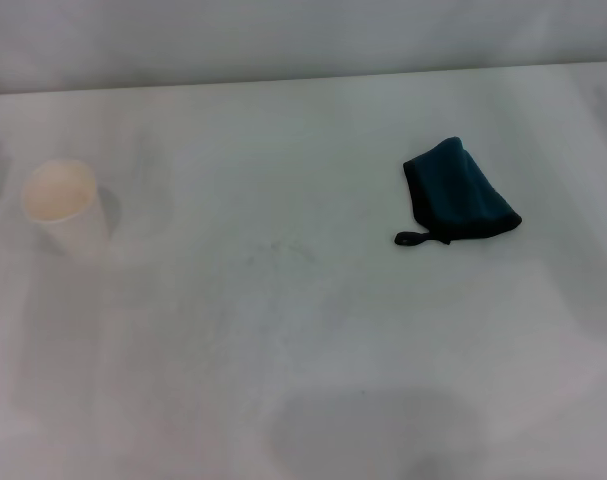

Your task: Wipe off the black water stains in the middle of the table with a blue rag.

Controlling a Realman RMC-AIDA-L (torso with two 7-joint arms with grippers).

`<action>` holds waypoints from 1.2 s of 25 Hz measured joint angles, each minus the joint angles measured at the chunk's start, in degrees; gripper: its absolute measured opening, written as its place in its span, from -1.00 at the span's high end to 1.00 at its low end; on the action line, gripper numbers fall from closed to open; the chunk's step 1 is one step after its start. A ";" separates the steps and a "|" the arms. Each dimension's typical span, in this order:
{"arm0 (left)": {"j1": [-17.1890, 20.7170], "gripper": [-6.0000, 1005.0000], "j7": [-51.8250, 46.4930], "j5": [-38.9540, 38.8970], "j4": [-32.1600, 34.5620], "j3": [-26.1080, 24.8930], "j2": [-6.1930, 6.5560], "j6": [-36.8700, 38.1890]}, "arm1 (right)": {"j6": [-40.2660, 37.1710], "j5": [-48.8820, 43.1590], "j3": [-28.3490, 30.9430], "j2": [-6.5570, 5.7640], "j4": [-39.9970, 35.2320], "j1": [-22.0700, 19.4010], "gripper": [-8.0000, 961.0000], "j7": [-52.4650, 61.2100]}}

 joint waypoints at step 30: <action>-0.77 -0.74 0.09 -0.59 -0.57 0.00 -0.04 -0.60 | -4.64 -2.01 4.90 0.21 11.24 2.50 -0.79 -14.28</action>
